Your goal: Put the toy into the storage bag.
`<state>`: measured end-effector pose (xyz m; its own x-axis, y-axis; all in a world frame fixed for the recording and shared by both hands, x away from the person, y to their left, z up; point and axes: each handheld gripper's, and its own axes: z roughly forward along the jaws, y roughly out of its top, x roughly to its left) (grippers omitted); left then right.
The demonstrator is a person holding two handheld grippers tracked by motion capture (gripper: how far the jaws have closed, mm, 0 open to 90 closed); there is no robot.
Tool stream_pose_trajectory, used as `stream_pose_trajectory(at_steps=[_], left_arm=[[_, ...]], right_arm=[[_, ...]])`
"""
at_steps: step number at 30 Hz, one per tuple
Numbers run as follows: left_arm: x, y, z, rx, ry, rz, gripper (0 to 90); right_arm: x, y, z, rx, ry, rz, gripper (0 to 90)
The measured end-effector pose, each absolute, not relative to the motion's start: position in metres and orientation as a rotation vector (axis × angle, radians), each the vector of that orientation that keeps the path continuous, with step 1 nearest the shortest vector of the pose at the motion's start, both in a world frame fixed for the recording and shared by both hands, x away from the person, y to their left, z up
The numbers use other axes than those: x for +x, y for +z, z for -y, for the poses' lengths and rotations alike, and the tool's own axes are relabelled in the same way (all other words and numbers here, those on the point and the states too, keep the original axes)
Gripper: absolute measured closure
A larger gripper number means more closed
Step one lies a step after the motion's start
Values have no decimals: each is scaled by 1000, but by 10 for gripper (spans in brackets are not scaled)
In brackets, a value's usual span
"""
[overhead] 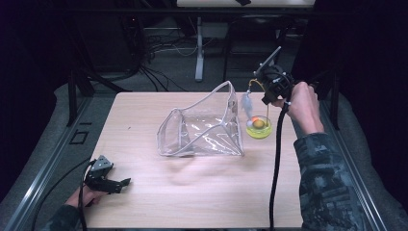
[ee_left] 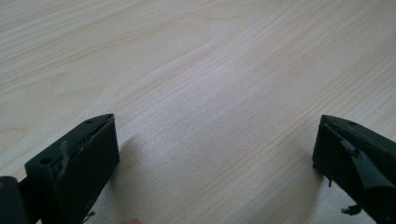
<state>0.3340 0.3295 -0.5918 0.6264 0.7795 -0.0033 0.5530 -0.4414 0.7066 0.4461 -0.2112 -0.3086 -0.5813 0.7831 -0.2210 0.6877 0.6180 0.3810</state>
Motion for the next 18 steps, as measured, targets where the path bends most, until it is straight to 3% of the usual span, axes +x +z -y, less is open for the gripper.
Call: stream_pose_trajectory(at_steps=[18], left_arm=[[334,-592,-330,2162,425,-1037,3]], right_arm=[[447,-267,194,1133,351,-2436,880]])
